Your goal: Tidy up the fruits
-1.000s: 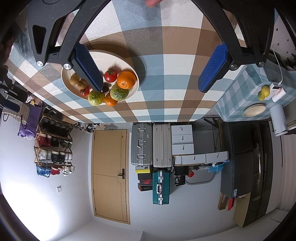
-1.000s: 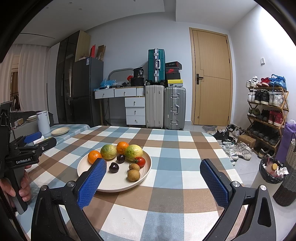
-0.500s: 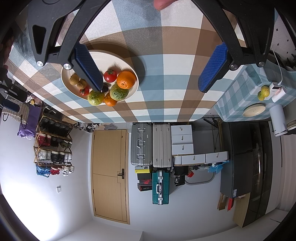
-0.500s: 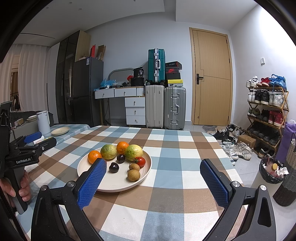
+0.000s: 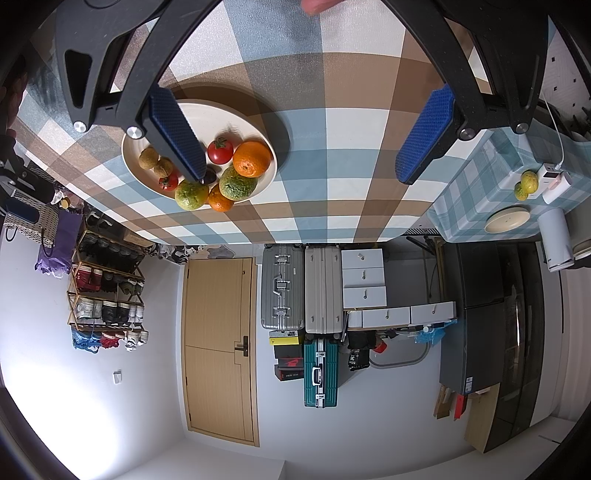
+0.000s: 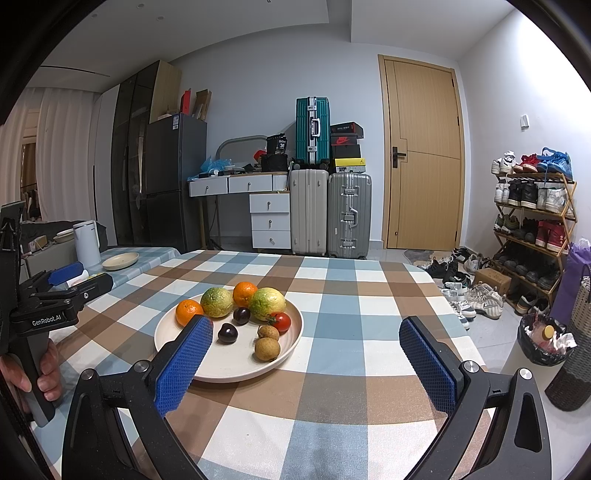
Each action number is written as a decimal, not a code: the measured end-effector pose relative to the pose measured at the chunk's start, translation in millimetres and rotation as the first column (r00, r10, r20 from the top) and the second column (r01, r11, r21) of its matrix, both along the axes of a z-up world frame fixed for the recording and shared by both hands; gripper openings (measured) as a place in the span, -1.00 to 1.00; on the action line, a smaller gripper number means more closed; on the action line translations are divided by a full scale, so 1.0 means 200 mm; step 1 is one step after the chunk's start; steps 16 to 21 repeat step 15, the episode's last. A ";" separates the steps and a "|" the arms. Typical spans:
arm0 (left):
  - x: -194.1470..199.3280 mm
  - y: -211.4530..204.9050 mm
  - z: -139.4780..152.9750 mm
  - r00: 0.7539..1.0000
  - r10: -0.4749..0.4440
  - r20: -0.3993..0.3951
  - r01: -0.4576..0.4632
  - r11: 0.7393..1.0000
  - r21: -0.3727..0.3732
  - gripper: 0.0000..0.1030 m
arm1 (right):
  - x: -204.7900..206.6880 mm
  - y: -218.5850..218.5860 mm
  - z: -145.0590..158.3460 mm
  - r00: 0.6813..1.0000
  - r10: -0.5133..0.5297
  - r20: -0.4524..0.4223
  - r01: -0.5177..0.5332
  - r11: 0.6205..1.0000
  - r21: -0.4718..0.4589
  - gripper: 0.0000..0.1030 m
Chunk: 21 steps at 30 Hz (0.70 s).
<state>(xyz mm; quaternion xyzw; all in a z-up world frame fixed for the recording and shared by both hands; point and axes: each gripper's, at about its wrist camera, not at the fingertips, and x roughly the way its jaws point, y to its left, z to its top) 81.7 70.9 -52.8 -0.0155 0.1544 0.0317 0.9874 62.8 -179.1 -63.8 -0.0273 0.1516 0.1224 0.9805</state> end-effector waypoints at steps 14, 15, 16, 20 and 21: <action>0.00 0.00 0.00 1.000 0.000 0.000 0.000 1.000 -0.001 0.99 | 0.00 0.00 0.00 1.000 0.000 0.000 0.000 1.000 0.000 1.00; 0.00 0.00 0.00 1.000 0.000 0.000 0.000 1.000 -0.001 0.99 | 0.00 0.00 0.00 1.000 0.000 0.000 0.000 1.000 0.000 1.00; 0.00 0.00 0.00 1.000 0.000 0.000 0.000 1.000 -0.001 0.99 | 0.00 0.00 0.00 1.000 0.000 0.000 0.000 1.000 0.000 1.00; 0.00 0.00 0.00 1.000 0.000 0.000 0.000 1.000 -0.001 0.99 | 0.00 0.00 0.00 1.000 0.000 0.000 0.000 1.000 0.000 1.00; 0.00 0.00 0.00 1.000 0.000 0.000 0.000 1.000 -0.001 0.99 | 0.00 0.00 0.00 1.000 0.000 0.000 0.000 1.000 0.000 1.00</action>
